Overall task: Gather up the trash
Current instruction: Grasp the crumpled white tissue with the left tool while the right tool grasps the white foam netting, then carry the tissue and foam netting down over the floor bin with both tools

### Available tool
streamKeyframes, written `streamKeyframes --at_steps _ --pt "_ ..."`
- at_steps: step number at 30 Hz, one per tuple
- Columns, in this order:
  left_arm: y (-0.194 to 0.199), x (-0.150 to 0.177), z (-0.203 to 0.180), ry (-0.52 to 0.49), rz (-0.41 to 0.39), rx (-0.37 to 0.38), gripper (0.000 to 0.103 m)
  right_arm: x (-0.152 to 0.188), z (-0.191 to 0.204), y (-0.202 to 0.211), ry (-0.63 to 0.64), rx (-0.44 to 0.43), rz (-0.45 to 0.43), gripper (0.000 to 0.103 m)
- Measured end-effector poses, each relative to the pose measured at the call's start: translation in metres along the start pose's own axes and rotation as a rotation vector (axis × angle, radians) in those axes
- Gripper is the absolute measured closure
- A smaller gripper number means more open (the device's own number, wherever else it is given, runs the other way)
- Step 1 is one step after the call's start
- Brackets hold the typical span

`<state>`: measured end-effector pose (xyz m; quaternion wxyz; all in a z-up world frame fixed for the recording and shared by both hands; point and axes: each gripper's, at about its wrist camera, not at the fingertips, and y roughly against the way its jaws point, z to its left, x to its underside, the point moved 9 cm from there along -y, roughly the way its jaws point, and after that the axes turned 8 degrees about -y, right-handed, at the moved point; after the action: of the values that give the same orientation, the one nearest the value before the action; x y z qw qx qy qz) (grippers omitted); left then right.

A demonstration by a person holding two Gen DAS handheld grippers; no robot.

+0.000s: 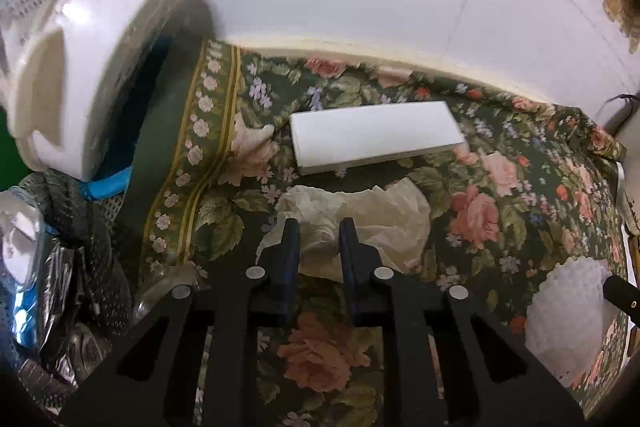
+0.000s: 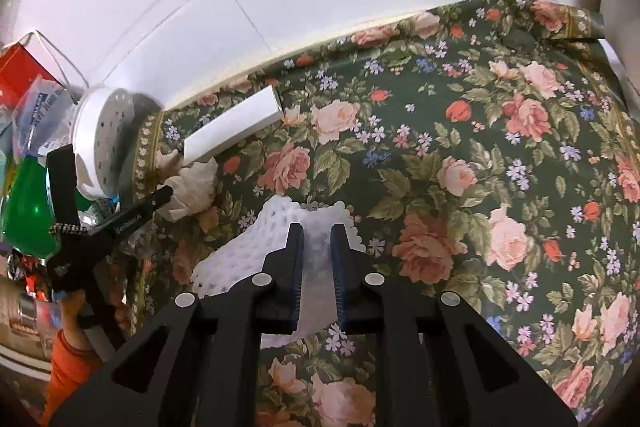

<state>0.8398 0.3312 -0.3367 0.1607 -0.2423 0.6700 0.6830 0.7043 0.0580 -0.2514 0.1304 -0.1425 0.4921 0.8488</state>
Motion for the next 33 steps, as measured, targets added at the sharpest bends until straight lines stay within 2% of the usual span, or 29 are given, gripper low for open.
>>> streamKeyframes --at_steps 3,7,14,17,24,33 --pt "0.022 -0.003 -0.012 -0.002 -0.033 0.020 0.085 -0.001 -0.006 0.016 -0.006 -0.010 -0.023 0.091" --pt "0.062 -0.006 -0.032 -0.055 -0.100 -0.008 0.085 -0.006 -0.017 0.043 -0.006 -0.014 -0.067 0.091" --pt "0.127 0.001 -0.082 -0.059 -0.191 0.004 0.085 -0.007 -0.046 0.096 0.008 -0.050 -0.134 0.091" --pt "0.157 0.013 -0.107 -0.039 -0.224 -0.019 0.085 -0.002 -0.059 0.121 0.031 -0.074 -0.154 0.091" --pt "0.207 0.056 -0.166 0.026 -0.266 -0.003 0.085 0.015 -0.085 0.180 0.111 -0.095 -0.204 0.091" --pt "0.269 0.104 -0.210 0.045 -0.301 0.016 0.085 0.043 -0.096 0.228 0.177 -0.140 -0.217 0.091"
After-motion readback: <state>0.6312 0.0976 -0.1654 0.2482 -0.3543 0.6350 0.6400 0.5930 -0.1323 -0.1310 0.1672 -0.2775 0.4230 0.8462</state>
